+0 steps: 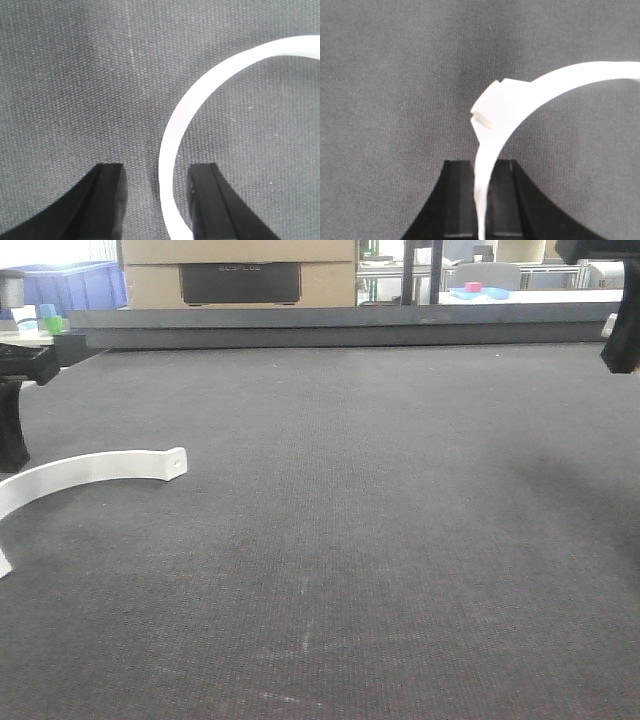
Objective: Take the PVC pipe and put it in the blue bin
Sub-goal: 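Close the left gripper on the other white clamp and lift it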
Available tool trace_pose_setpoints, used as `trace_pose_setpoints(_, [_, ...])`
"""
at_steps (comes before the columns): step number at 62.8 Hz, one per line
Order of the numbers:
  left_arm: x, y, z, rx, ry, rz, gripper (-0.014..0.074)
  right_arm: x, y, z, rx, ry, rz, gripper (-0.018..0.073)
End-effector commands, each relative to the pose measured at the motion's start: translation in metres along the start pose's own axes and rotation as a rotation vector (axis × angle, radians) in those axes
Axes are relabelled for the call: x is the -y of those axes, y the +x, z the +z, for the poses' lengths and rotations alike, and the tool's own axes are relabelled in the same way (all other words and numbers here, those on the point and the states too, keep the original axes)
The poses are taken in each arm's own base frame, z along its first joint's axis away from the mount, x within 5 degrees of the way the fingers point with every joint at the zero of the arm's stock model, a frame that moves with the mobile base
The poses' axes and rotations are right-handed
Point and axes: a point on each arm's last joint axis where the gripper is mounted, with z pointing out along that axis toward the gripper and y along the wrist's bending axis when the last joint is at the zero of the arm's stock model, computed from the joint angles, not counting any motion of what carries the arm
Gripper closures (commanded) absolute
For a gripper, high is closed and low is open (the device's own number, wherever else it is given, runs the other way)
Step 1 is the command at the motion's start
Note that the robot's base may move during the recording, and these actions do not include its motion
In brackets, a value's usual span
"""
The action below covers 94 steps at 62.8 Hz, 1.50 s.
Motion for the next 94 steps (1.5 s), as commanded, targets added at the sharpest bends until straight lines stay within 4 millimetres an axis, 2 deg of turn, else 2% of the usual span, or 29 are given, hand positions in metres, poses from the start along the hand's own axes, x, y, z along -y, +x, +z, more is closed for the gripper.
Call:
trace_pose_setpoints(1, [0.002, -0.001, 0.001, 0.0, 0.002, -0.005, 0.0374, 0.0, -0.001, -0.003, 0.029, 0.004, -0.016, 0.0721])
trace_pose_setpoints(11, [0.003, -0.001, 0.01, -0.027, 0.004, 0.001, 0.0374, 0.0, -0.002, -0.003, 0.038, 0.003, -0.016, 0.0721])
trace_pose_setpoints(21, [0.014, 0.0, 0.029, -0.093, 0.015, 0.044, 0.0374, 0.0, -0.002, -0.003, 0.04, 0.002, -0.016, 0.0721])
trace_pose_setpoints(31, [0.014, 0.002, 0.043, -0.148, 0.015, 0.034, 0.0374, 0.0, -0.002, -0.003, 0.04, 0.002, -0.016, 0.0721])
trace_pose_setpoints(44, [0.014, 0.004, 0.044, -0.165, 0.014, 0.035, 0.0391, 0.0, -0.002, -0.003, 0.04, 0.001, -0.015, 0.0721])
trace_pose_setpoints(49, [0.014, 0.004, 0.044, -0.169, 0.014, 0.032, 0.043, 0.0, -0.002, -0.003, 0.04, 0.001, -0.015, 0.0721])
trace_pose_setpoints(54, [0.014, 0.004, 0.044, -0.173, 0.014, 0.03, 0.0512, 0.0, -0.002, -0.003, 0.04, 0.001, -0.015, 0.0721])
trace_pose_setpoints(62, [0.013, 0.004, 0.044, -0.173, 0.006, 0.007, 0.0702, 0.0, -0.002, -0.003, 0.039, -0.001, -0.014, 0.0721])
trace_pose_setpoints(67, [0.013, 0.006, 0.043, -0.185, 0.003, -0.005, 0.0708, 0.0, -0.002, -0.003, 0.039, -0.002, -0.013, 0.0721])
trace_pose_setpoints(79, [0.013, 0.006, 0.016, -0.129, 0.004, -0.005, 0.0708, 0.0, 0.0, -0.011, 0.038, -0.008, -0.009, 0.0721])
trace_pose_setpoints(94, [0.016, 0.014, -0.057, 0.077, 0.028, -0.017, 0.0708, 0.0, 0.006, -0.045, 0.133, -0.025, -0.01, 0.0721])
